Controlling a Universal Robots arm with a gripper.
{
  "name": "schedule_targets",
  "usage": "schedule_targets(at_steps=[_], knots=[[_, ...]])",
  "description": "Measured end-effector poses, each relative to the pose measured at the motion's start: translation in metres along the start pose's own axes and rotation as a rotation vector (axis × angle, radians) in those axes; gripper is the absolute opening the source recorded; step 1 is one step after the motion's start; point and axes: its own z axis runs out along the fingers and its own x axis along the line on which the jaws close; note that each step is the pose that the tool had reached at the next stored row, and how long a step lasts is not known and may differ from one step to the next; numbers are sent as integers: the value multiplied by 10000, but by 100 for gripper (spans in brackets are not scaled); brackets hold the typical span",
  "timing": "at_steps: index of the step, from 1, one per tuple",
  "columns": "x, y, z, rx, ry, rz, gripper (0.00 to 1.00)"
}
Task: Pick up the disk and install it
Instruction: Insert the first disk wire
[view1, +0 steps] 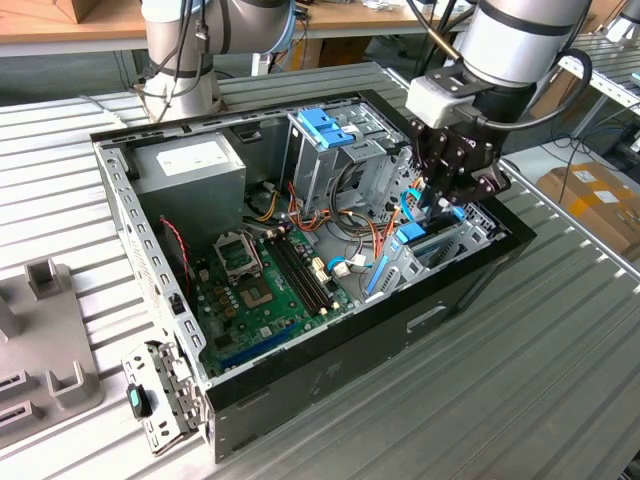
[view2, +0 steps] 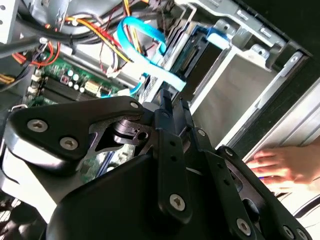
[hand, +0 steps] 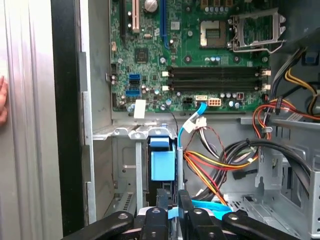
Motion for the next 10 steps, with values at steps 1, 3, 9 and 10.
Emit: schedule_targets(at_steps=[1,3,9,10], knots=[[0,0,1,-43,-1,-2,24],[0,1,1,-60,0,-1,24],[0,-44,4,-75,-1,-3,24],[-2,-74,5,-78,2,-3,24]])
